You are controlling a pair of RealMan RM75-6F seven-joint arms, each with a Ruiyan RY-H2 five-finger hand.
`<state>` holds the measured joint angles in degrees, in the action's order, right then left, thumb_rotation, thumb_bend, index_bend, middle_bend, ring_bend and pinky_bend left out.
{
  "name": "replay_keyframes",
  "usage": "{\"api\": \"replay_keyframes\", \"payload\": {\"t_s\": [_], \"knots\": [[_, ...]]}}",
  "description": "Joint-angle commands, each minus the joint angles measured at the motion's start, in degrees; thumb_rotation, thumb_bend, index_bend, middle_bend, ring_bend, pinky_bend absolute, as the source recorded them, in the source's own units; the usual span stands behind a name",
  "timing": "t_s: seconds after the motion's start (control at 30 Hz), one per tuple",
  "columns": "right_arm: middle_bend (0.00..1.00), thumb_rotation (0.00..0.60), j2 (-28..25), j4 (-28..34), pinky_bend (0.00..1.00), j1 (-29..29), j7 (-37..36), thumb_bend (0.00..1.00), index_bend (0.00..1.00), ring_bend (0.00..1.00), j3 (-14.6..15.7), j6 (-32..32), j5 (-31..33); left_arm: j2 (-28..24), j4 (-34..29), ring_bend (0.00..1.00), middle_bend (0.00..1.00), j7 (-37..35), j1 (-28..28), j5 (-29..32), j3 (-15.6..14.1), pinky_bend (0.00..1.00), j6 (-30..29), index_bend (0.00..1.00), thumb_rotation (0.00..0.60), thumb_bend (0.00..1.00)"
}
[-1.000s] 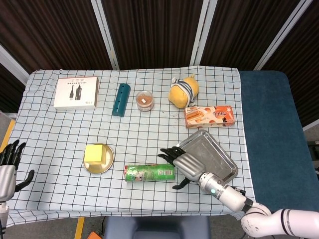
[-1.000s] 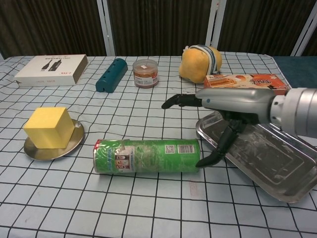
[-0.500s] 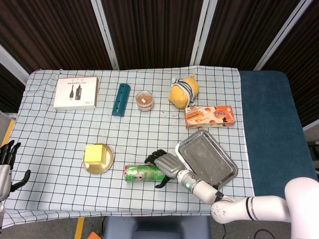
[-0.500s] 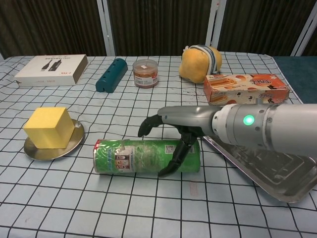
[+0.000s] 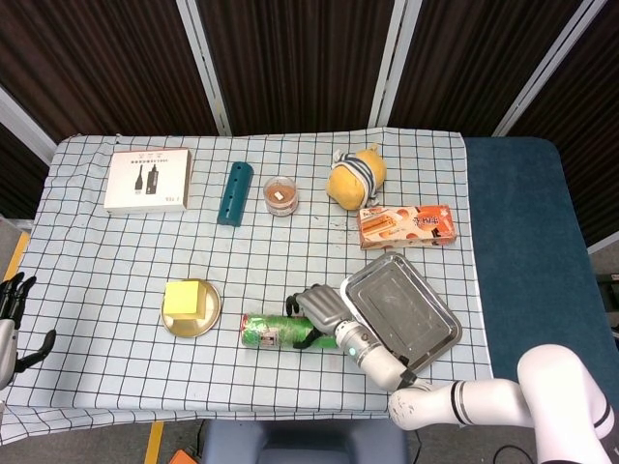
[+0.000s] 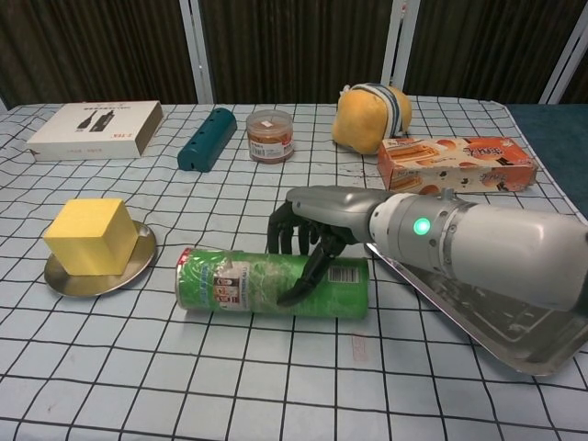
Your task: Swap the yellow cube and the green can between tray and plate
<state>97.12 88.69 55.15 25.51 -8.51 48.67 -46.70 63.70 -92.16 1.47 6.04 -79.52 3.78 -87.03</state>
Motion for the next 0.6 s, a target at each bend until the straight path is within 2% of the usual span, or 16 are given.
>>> {"api": "replay_keyframes", "payload": {"t_s": [0.03,0.2,0.27,0.3,0.47,0.6], "knots": [[0.57,0.6,0.82,-0.58,0.47,-0.16,1.15,0.06,0.69,0.56,0.3,1.75,-0.21,-0.02,0.07,0.04,0.03,-0.06,-0.07,0.02,0.14,0.17,0.14,0.06,0.6,0.36],[0.65,0.6,1.14,-0.57,0.54,-0.53,1.67,0.11,0.78,0.63,0.34,3.37,-0.84,-0.05,0.09,0.03,0.03,-0.25,-0.11,0.11,0.23,0.17,0.39,0.06,0.6,0.36],[0.68,0.6,0.91,0.16,0.56,-1.43,1.74,0.13,0.81,0.65,0.25,5.91,-2.37,-0.15,0.07,0.04,0.03,-0.48,-0.16,0.14,0.33,0.17,0.56,0.06,0.6,0.36],[0.68,0.6,-0.68,2.25,0.56,-2.98,1.23,0.14,0.81,0.65,0.08,9.4,-4.55,-0.22,0.03,0.04,0.03,-0.61,-0.23,0.11,0.37,0.17,0.58,0.06,0.6,0.36],[0.68,0.6,-6.76,8.52,0.56,-7.6,-0.99,0.14,0.82,0.66,1.27,15.39,-10.28,-0.39,-0.23,0.03,0.03,-0.47,-0.28,-0.06,0.4,0.17,1.01,0.07,0.6,0.36],[0.69,0.6,-10.99,10.49,0.57,-11.9,-4.43,0.14,0.83,0.66,2.98,20.01,-15.93,-0.46,-0.64,0.04,0.03,-0.01,-0.31,-0.29,0.31,0.17,1.29,0.07,0.6,0.36]]}}
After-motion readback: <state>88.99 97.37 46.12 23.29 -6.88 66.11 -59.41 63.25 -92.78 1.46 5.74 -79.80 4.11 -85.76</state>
